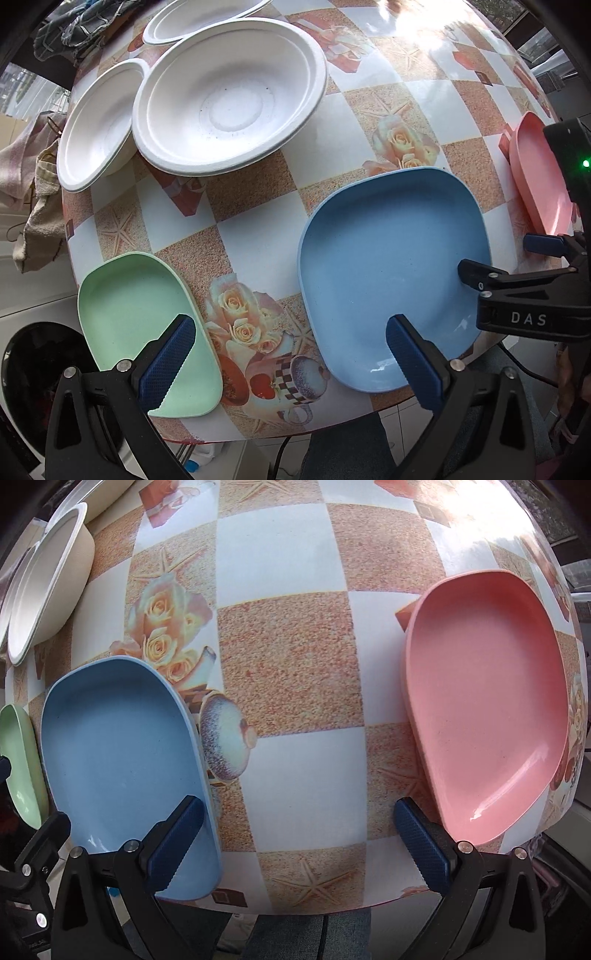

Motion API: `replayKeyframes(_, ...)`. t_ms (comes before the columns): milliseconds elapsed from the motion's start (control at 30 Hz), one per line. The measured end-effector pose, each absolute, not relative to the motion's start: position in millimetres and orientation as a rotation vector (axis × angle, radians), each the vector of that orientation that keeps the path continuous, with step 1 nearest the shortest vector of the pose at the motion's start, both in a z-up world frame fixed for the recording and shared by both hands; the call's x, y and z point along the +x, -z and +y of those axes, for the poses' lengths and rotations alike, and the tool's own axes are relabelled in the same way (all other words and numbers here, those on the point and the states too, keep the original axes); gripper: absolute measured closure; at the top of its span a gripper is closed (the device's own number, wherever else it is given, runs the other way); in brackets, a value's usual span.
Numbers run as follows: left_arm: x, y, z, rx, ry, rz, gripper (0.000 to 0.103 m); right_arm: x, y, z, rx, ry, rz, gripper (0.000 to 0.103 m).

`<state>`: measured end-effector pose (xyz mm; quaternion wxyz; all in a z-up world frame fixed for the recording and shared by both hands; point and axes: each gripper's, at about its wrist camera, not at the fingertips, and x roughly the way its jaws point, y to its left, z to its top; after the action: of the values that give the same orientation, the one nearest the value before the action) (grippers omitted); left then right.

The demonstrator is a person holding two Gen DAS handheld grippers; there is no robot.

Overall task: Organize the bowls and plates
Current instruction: 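Move the left gripper to the blue plate rim while the right gripper approaches it too, then close the left gripper on the blue plate rim while the right gripper grips beside it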

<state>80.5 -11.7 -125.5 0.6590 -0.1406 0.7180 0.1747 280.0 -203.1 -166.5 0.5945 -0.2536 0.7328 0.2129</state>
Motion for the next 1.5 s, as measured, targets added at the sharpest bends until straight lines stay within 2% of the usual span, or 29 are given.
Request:
replayKeyframes(367,102.9,152.5,-10.0,-0.403,-0.394,1.589,0.000,273.7,155.1,-177.6,-0.620,-0.505,1.678,0.000)
replayKeyframes(567,110.8,162.3,7.1,-0.437,-0.408,1.608,0.000,283.2,152.4,-160.0,-0.605,-0.472,1.730,0.000)
replayKeyframes(967,106.8,159.9,31.1,-0.490,-0.410,1.596,0.000,265.5,157.8,-173.1,-0.561,-0.458,1.738,0.000)
replayKeyframes(1067,104.1,160.0,24.3,-0.480,-0.393,1.611,0.002,246.2,148.4,-171.0,-0.583,-0.494,1.707,0.010)
replayKeyframes(1167,98.8,158.6,10.9,-0.470,-0.383,1.598,0.011,222.1,140.5,-158.7,-0.604,-0.531,1.661,0.027)
replayKeyframes(1267,99.2,153.7,3.1,-0.451,-0.364,1.584,0.024,202.5,131.6,-148.3,-0.612,-0.555,1.611,0.050)
replayKeyframes(1333,101.1,150.5,-2.8,-0.440,-0.344,1.578,0.033,194.4,126.7,-140.1,-0.587,-0.588,1.617,0.077)
replayKeyframes(1367,102.4,148.4,-5.9,-0.433,-0.333,1.575,0.041,192.5,125.6,-134.2,-0.565,-0.609,1.638,0.081)
replayKeyframes(1400,102.1,147.1,-9.0,-0.423,-0.321,1.571,0.050,186.6,124.4,-131.3,-0.560,-0.605,1.646,0.082)
replayKeyframes(1467,99.9,145.0,-18.0,-0.395,-0.302,1.571,0.062,181.2,126.7,-126.2,-0.551,-0.611,1.666,0.082)
replayKeyframes(1500,98.8,144.4,-19.9,-0.384,-0.299,1.584,0.062,177.3,126.7,-125.3,-0.543,-0.607,1.681,0.082)
